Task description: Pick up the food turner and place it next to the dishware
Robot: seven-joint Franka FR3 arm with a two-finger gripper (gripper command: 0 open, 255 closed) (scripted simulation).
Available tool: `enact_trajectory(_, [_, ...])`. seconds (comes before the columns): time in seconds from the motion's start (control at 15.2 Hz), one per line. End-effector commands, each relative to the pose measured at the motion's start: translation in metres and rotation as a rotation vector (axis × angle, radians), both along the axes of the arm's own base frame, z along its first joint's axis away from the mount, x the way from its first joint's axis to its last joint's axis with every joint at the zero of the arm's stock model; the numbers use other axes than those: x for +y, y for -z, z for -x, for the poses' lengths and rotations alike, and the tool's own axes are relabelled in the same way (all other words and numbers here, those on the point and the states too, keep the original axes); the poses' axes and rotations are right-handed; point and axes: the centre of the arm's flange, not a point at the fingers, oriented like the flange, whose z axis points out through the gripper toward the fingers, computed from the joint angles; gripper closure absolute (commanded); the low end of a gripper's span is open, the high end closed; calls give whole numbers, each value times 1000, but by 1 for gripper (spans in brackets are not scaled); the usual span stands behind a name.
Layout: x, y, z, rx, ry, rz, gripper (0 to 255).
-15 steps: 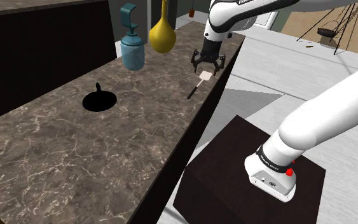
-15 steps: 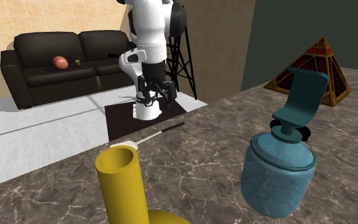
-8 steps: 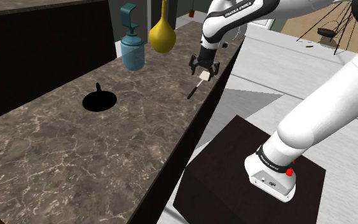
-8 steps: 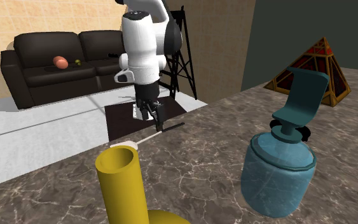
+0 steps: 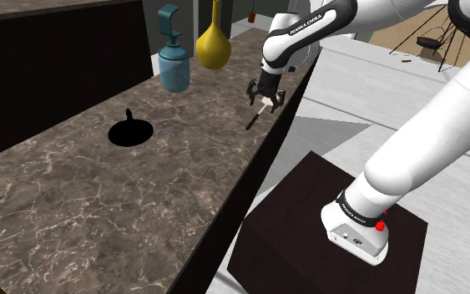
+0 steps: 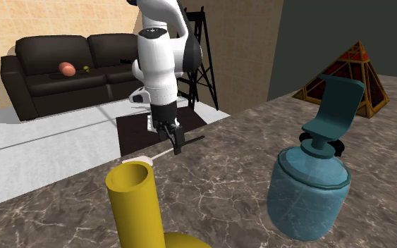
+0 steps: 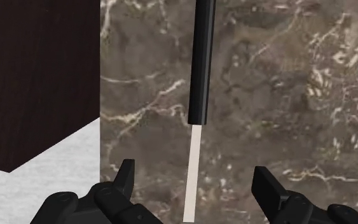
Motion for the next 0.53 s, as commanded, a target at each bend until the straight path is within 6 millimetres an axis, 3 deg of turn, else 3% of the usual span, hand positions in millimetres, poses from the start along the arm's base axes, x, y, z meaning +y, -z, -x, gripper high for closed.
enact_trajectory(0.0, [0,1,0,0,0,0,0])
enact_trajectory(0.26, [0,1,0,0,0,0,0])
enact_trajectory(0.33, [0,1,0,0,0,0,255])
enact_trajectory(0.46, [0,1,0,0,0,0,255])
